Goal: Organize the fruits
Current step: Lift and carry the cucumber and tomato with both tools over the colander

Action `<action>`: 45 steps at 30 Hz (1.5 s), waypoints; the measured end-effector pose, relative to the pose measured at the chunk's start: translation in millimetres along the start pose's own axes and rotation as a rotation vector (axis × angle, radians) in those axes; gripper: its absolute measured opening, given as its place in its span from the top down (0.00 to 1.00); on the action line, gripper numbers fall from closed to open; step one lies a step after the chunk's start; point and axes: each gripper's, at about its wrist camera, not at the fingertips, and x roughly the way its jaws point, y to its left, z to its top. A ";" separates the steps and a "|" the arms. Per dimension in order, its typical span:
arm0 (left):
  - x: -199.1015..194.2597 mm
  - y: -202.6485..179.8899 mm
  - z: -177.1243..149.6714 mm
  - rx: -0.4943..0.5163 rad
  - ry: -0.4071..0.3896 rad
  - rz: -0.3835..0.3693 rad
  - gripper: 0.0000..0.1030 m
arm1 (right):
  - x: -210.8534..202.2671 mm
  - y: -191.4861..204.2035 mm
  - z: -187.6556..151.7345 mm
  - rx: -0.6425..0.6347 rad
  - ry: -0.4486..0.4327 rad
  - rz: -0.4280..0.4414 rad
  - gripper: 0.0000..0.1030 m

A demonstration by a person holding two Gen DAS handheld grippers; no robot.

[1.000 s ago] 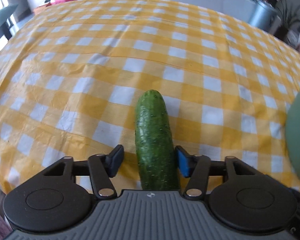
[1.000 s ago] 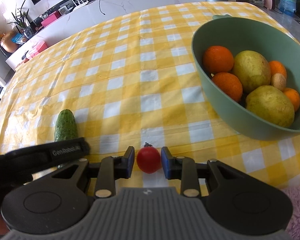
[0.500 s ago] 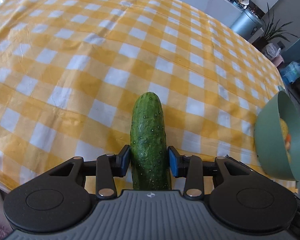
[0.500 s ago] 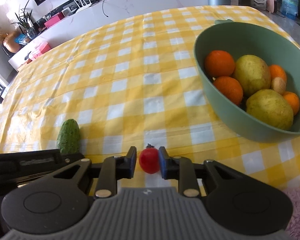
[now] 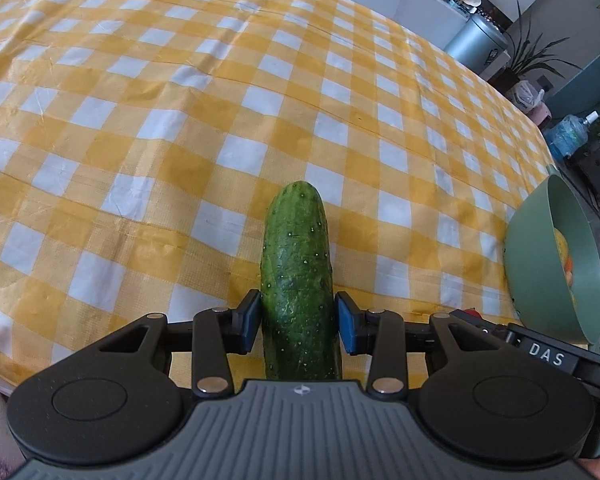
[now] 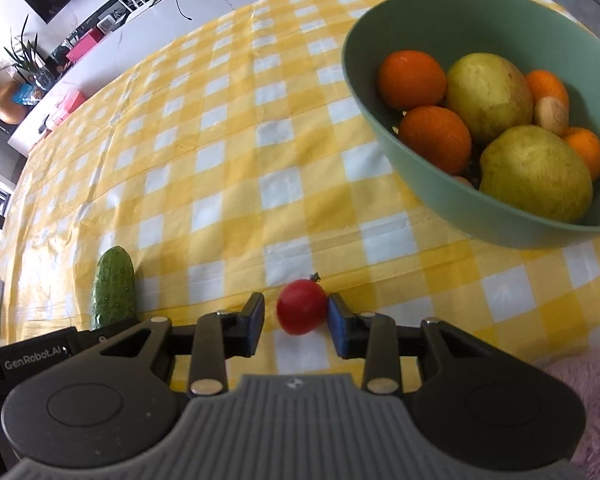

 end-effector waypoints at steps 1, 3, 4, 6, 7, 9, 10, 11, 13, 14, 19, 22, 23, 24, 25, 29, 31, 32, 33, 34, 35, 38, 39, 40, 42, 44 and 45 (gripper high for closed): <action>-0.2 0.6 -0.1 0.001 0.000 -0.004 0.57 | 0.2 1.6 -0.3 -0.004 -0.004 -0.009 0.72; -0.5 1.2 -0.2 0.005 0.001 -0.006 0.57 | 0.3 3.1 -1.0 -0.004 -0.014 -0.031 0.78; -0.5 1.4 -0.2 0.006 0.001 -0.007 0.57 | -0.1 3.4 -1.1 -0.007 -0.016 -0.032 0.78; -0.5 1.7 -0.1 0.008 0.002 -0.007 0.58 | 0.4 6.0 -1.0 -0.022 -0.015 -0.035 0.78; -0.6 1.7 -0.2 0.009 0.003 -0.005 0.58 | 0.5 7.6 -1.3 -0.030 -0.013 -0.033 0.78; -1.4 1.7 -0.7 0.010 0.005 -0.001 0.58 | 0.5 10.0 -1.7 -0.040 -0.012 -0.027 0.78; -1.9 1.5 -1.3 0.012 0.003 0.000 0.58 | 0.2 10.4 -1.7 -0.042 -0.014 -0.025 0.78; -2.7 1.2 -1.7 0.017 0.000 -0.001 0.58 | -0.9 10.1 -1.8 -0.041 -0.019 -0.022 0.78; -5.2 -0.2 -2.1 0.031 -0.011 -0.004 0.58 | -3.8 8.8 -2.0 -0.034 -0.030 -0.007 0.78; -7.1 -1.4 -2.5 0.038 -0.017 -0.007 0.58 | -5.7 8.6 -2.3 -0.034 -0.033 0.006 0.78; -20.5 -9.3 -2.3 0.061 -0.045 -0.040 0.58 | -16.5 9.1 -2.9 -0.040 -0.061 0.039 0.78; -28.2 -11.7 -1.0 0.055 -0.061 -0.088 0.58 | -28.5 4.6 -1.2 -0.014 -0.089 0.095 0.78; -30.1 -11.7 -0.6 0.049 -0.066 -0.110 0.58 | -33.5 2.2 -0.1 -0.003 -0.102 0.119 0.78; -31.7 -12.2 -0.2 0.044 -0.070 -0.134 0.58 | -38.8 -0.8 0.9 0.009 -0.114 0.139 0.78; -33.3 -12.3 0.0 0.035 -0.080 -0.160 0.58 | -44.0 -3.6 2.1 0.021 -0.128 0.154 0.78; -41.0 -16.1 0.3 0.007 -0.142 -0.248 0.58 | -72.5 -20.9 5.6 0.065 -0.200 0.199 0.78; -44.6 -21.6 1.5 0.015 -0.166 -0.271 0.58 | -89.3 -35.3 8.7 0.100 -0.251 0.198 0.78; -45.2 -25.4 3.6 0.020 -0.172 -0.281 0.59 | -98.4 -43.2 9.6 0.125 -0.278 0.189 0.78; -45.1 -29.9 6.1 0.026 -0.175 -0.293 0.59 | -106.9 -53.4 9.4 0.156 -0.315 0.173 0.78; -45.0 -35.1 8.9 0.032 -0.177 -0.311 0.59 | -114.3 -63.2 8.5 0.185 -0.355 0.152 0.77; -45.0 -40.2 11.0 0.037 -0.179 -0.330 0.59 | -120.9 -73.7 7.0 0.216 -0.390 0.119 0.77; -41.9 -58.4 15.8 0.056 -0.166 -0.386 0.59 | -132.5 -107.5 2.9 0.328 -0.466 0.030 0.76; -40.4 -64.5 16.9 0.065 -0.161 -0.400 0.59 | -132.2 -116.8 1.6 0.365 -0.480 0.020 0.76; -38.6 -70.9 17.4 0.076 -0.157 -0.412 0.59 | -130.7 -125.7 0.4 0.402 -0.485 0.021 0.76; -34.4 -82.3 18.8 0.098 -0.151 -0.430 0.59 | -126.6 -141.0 -1.8 0.458 -0.498 0.035 0.76; -29.6 -92.4 20.2 0.118 -0.144 -0.442 0.59 | -123.0 -150.1 -4.2 0.491 -0.510 0.035 0.76; -27.7 -95.7 19.4 0.122 -0.140 -0.447 0.59 | -120.6 -152.1 -3.6 0.493 -0.507 0.032 0.76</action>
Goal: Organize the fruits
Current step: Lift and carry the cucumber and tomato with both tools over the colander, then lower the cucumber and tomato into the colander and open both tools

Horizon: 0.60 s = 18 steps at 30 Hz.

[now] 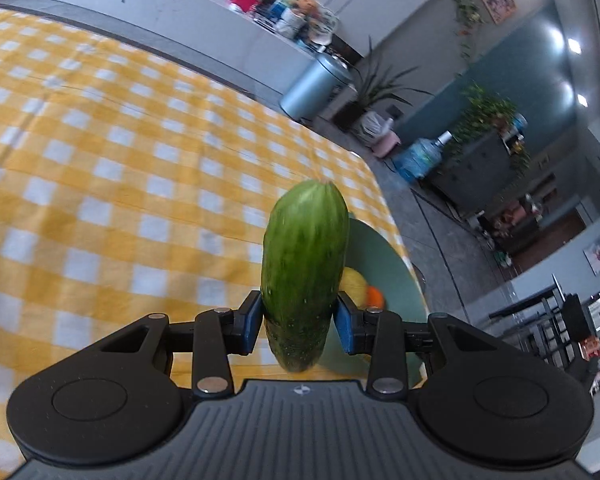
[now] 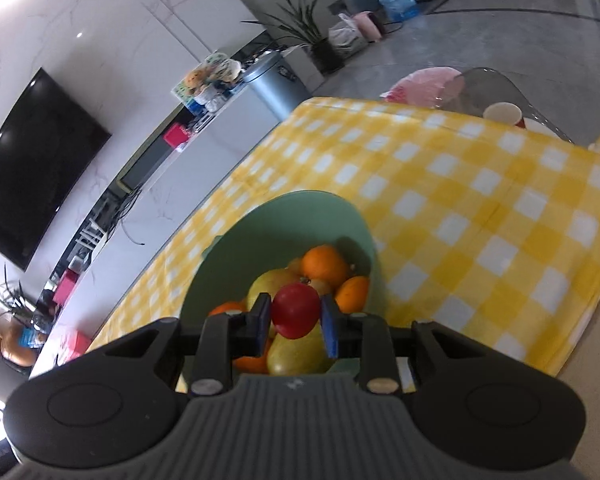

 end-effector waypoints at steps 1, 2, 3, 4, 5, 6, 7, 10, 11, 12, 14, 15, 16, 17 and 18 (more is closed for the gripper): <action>3.3 -2.0 0.8 0.003 0.004 -0.007 0.59 | 2.8 0.6 -1.7 -0.003 0.005 -0.002 0.76; 6.1 -3.2 1.3 0.003 0.007 -0.015 0.59 | 4.4 0.3 -3.0 -0.007 0.011 -0.002 0.76; 8.9 -4.5 2.2 0.004 0.011 -0.024 0.59 | 6.6 1.2 -3.6 -0.016 0.018 -0.001 0.76; 10.5 -4.6 2.7 0.005 0.012 -0.032 0.59 | 9.6 3.5 -4.8 -0.023 0.018 0.000 0.72; 11.8 -5.1 3.2 0.005 0.011 -0.038 0.59 | 9.6 4.6 -5.1 -0.029 0.017 0.000 0.63; 12.3 -5.5 3.4 0.003 0.006 -0.039 0.59 | 11.2 6.4 -5.9 -0.037 0.013 0.001 0.62; 11.2 -5.7 3.3 0.001 0.000 -0.035 0.59 | 12.7 7.1 -5.6 -0.044 0.008 0.003 0.62; 3.4 -9.6 4.9 0.010 -0.031 -0.028 0.59 | 11.6 6.2 -5.6 -0.037 -0.001 0.009 0.61; 0.6 -12.1 6.9 0.027 -0.033 -0.035 0.59 | 12.7 4.3 -5.1 -0.027 -0.001 0.014 0.59; -2.0 -14.6 9.4 0.036 -0.031 -0.043 0.59 | 13.4 2.3 -4.3 -0.017 0.000 0.018 0.59; -4.6 -20.5 15.7 0.036 -0.020 -0.062 0.59 | 12.9 -1.0 -3.5 0.002 -0.006 0.022 0.58; -2.7 -24.0 19.4 0.035 -0.009 -0.074 0.59 | 10.6 -2.9 -3.8 0.010 -0.012 0.026 0.58; 2.1 -28.2 23.8 0.034 0.010 -0.087 0.59 | 8.8 -4.1 -3.5 0.021 -0.019 0.030 0.56; 8.9 -32.8 28.3 0.037 0.037 -0.097 0.59 | 7.5 -5.9 -3.1 0.035 -0.028 0.033 0.53; 18.8 -38.0 33.1 0.041 0.077 -0.102 0.59 | 5.8 -7.3 -2.6 0.046 -0.038 0.041 0.51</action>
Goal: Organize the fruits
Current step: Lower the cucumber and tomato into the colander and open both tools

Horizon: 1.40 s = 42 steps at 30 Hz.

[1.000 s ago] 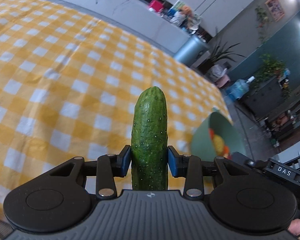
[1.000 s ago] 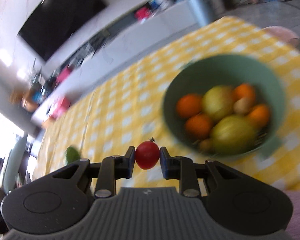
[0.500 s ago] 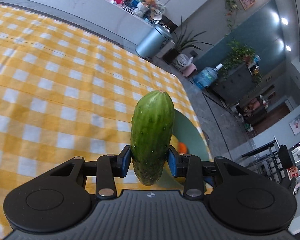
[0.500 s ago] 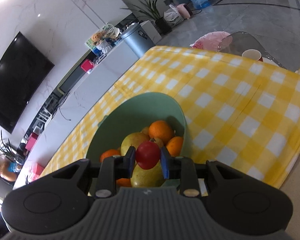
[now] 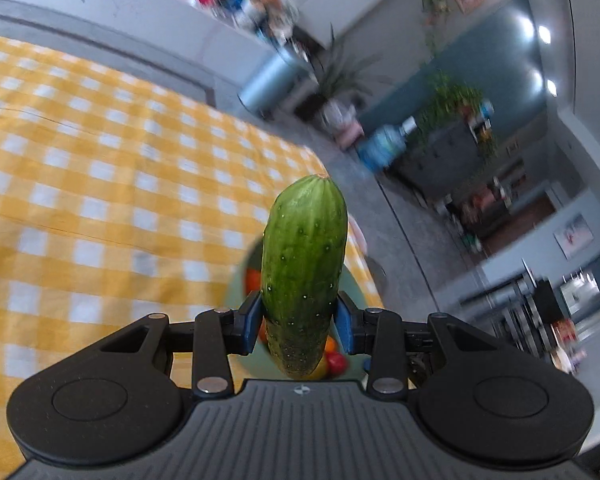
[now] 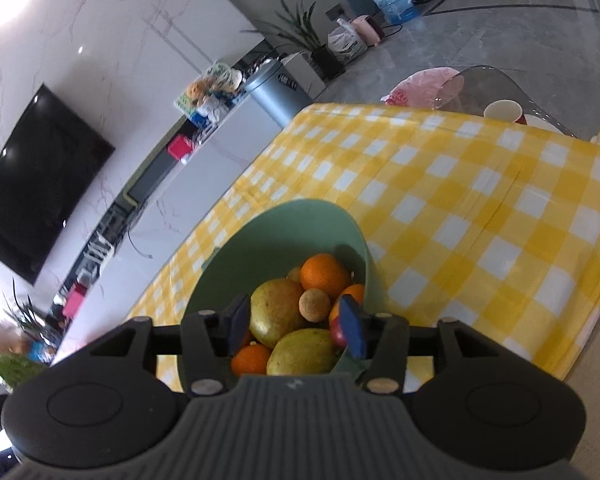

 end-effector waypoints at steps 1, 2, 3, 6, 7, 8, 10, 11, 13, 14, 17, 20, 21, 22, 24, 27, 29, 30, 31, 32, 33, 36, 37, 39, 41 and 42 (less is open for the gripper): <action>10.9 -3.5 4.2 -0.001 0.044 -0.001 0.59 | -1.9 -1.7 -0.1 0.012 -0.009 0.009 0.50; 24.3 -6.6 8.7 0.002 0.093 0.000 0.59 | -4.7 -2.7 -0.9 0.021 -0.012 0.014 0.50; 38.0 -9.6 12.6 0.001 0.135 0.004 0.59 | -5.4 -3.8 -0.8 0.026 -0.013 0.020 0.50; 77.4 -21.2 17.5 0.034 0.221 0.050 0.59 | -7.0 -7.2 -0.1 0.042 -0.010 0.041 0.50; 88.1 -26.2 17.0 0.059 0.244 0.075 0.59 | -7.0 -7.9 0.5 0.044 -0.008 0.047 0.50; 97.3 -31.8 15.8 0.085 0.251 0.100 0.58 | -6.7 -8.5 0.8 0.044 -0.003 0.052 0.49; 108.2 -40.7 18.5 0.116 0.234 0.137 0.59 | -5.2 -8.1 1.8 0.034 0.002 0.056 0.49; 113.1 -42.5 20.2 0.113 0.232 0.150 0.59 | -5.3 -7.3 1.7 0.028 0.001 0.055 0.49; 121.4 -47.7 18.8 0.123 0.213 0.197 0.58 | -6.0 -5.8 1.3 0.019 -0.003 0.050 0.49; 125.0 -51.9 16.3 0.141 0.198 0.223 0.57 | -6.1 -5.2 1.1 0.015 -0.004 0.050 0.49; 134.7 -62.3 5.6 0.226 0.172 0.337 0.57 | -4.5 -6.5 1.2 0.011 0.004 0.056 0.49; 138.8 -77.3 -6.2 0.327 0.094 0.441 0.57 | -2.8 -7.8 1.5 0.019 0.018 0.066 0.49; 138.4 -81.4 -9.1 0.353 0.081 0.448 0.57 | -2.2 -8.1 2.0 0.025 0.024 0.071 0.49; 137.7 -85.2 -11.1 0.374 0.074 0.453 0.57 | -2.1 -8.3 2.1 0.027 0.028 0.075 0.49; 136.6 -89.2 -12.5 0.404 0.060 0.471 0.56 | -1.9 -7.7 1.7 0.019 0.028 0.073 0.49; 130.6 -94.1 -15.7 0.438 0.041 0.502 0.49 | -2.3 -6.7 1.6 0.014 0.028 0.068 0.49; 123.2 -95.5 -16.2 0.446 0.029 0.513 0.48 | -3.2 -5.0 1.4 0.000 0.024 0.059 0.49; 116.6 -96.6 -17.4 0.443 0.021 0.517 0.47 | -3.8 -3.5 1.5 -0.011 0.023 0.053 0.48; 110.4 -97.2 -18.2 0.438 0.007 0.518 0.46 | -4.8 -1.9 1.5 -0.021 0.023 0.048 0.47; 101.4 -98.2 -20.6 0.438 -0.010 0.515 0.43 | -6.4 0.3 1.7 -0.032 0.023 0.043 0.43; 91.2 -100.0 -24.2 0.444 -0.030 0.509 0.42 | -9.3 3.9 2.0 -0.047 0.024 0.037 0.39; 61.7 -103.3 -36.3 0.461 -0.099 0.496 0.22 | -20.4 17.2 2.6 -0.129 0.015 -0.006 0.20; 49.2 -103.6 -41.8 0.466 -0.125 0.495 0.21 | -23.5 23.2 2.7 -0.176 0.022 -0.024 0.15; 26.5 -102.6 -51.9 0.465 -0.145 0.478 0.12 | -31.0 34.0 0.9 -0.287 0.042 -0.081 0.10; 9.5 -102.1 -59.4 0.454 -0.132 0.445 0.10 | -39.7 38.1 -1.1 -0.359 0.063 -0.132 0.08; 3.5 -102.3 -61.9 0.445 -0.127 0.436 0.10 | -44.1 37.4 -1.4 -0.361 0.072 -0.150 0.07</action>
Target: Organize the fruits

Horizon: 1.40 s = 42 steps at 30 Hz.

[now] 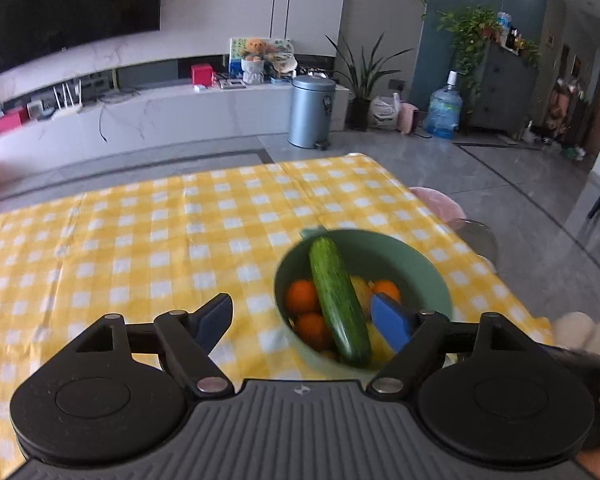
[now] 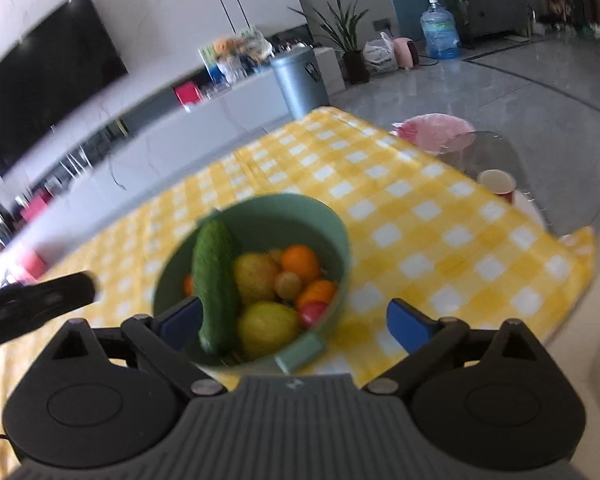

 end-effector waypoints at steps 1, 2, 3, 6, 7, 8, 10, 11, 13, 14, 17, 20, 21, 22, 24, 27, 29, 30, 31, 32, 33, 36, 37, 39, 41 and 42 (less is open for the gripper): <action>-6.1 1.5 -2.2 -0.012 0.001 -0.003 0.10 | -3.6 -2.2 -1.3 0.011 0.014 -0.007 0.06; -11.6 2.8 -4.4 -0.027 -0.001 0.003 0.10 | -6.7 -3.7 -2.9 0.018 0.031 -0.008 0.06; -15.7 3.3 -6.0 -0.040 -0.002 0.018 0.10 | -9.6 -3.6 -4.9 0.009 0.049 -0.009 0.06; -21.2 2.3 -9.0 -0.049 0.032 0.063 0.10 | -17.9 9.6 -14.7 -0.136 0.115 -0.032 0.04; -22.8 2.0 -10.6 -0.047 0.037 0.064 0.10 | -20.2 14.5 -18.6 -0.181 0.140 -0.037 0.04; -24.0 1.1 -12.1 -0.045 0.038 0.064 0.10 | -23.0 17.8 -21.9 -0.193 0.147 -0.039 0.04; -26.4 0.8 -17.9 -0.039 0.038 0.076 0.10 | -31.6 21.2 -26.7 -0.177 0.149 -0.031 0.04; -26.9 0.3 -20.8 -0.035 0.039 0.082 0.10 | -34.5 24.0 -28.8 -0.178 0.154 -0.028 0.04; -28.3 -0.5 -25.5 -0.036 0.037 0.080 0.10 | -40.9 30.1 -32.1 -0.184 0.162 -0.039 0.04; -28.3 -0.8 -27.3 -0.039 0.036 0.077 0.10 | -44.5 32.8 -33.6 -0.185 0.160 -0.045 0.04; -28.8 -2.6 -30.7 -0.050 0.026 0.102 0.11 | -51.5 37.6 -37.8 -0.189 0.165 -0.045 0.04; -28.1 -8.9 -37.0 -0.035 0.024 0.126 0.14 | -53.2 39.4 -42.5 -0.185 0.195 0.040 0.04; -27.0 -10.5 -39.0 -0.029 0.029 0.121 0.15 | -52.7 40.9 -45.1 -0.196 0.208 0.052 0.04; -26.2 -11.3 -41.0 -0.026 0.037 0.115 0.15 | -52.8 42.7 -47.1 -0.212 0.206 0.052 0.04; -23.2 -12.6 -45.6 -0.025 0.060 0.110 0.16 | -54.2 47.3 -50.9 -0.247 0.186 0.032 0.04; -20.2 -13.1 -50.5 -0.028 0.086 0.110 0.17 | -54.3 52.7 -54.8 -0.299 0.179 -0.029 0.04; -19.1 -14.2 -53.0 -0.027 0.090 0.109 0.17 | -54.4 53.9 -56.1 -0.320 0.176 -0.061 0.04; -18.8 -14.4 -53.8 -0.031 0.091 0.108 0.17 | -54.0 53.5 -56.3 -0.319 0.177 -0.069 0.04; -18.3 -14.8 -55.2 -0.037 0.091 0.107 0.17 | -53.4 52.3 -55.9 -0.315 0.181 -0.073 0.04; -17.8 -15.2 -55.8 -0.039 0.095 0.104 0.17 | -52.3 50.8 -55.6 -0.307 0.187 -0.075 0.04; -17.2 -15.0 -56.1 -0.040 0.100 0.100 0.17 | -50.9 49.0 -54.7 -0.303 0.192 -0.076 0.04; -15.1 -14.3 -58.3 -0.044 0.110 0.091 0.17 | -50.0 48.1 -55.2 -0.314 0.192 -0.090 0.04; -14.5 -13.9 -58.3 -0.050 0.112 0.090 0.17 | -50.3 48.2 -55.9 -0.318 0.189 -0.095 0.04; -14.0 -12.5 -59.2 -0.069 0.114 0.087 0.18 | -49.5 48.1 -56.4 -0.314 0.187 -0.102 0.04; -13.5 -11.8 -59.4 -0.076 0.119 0.086 0.19 | -49.0 47.5 -56.7 -0.303 0.183 -0.102 0.04; -13.6 -11.5 -59.7 -0.078 0.119 0.087 0.19 | -48.5 47.6 -57.3 -0.299 0.183 -0.103 0.04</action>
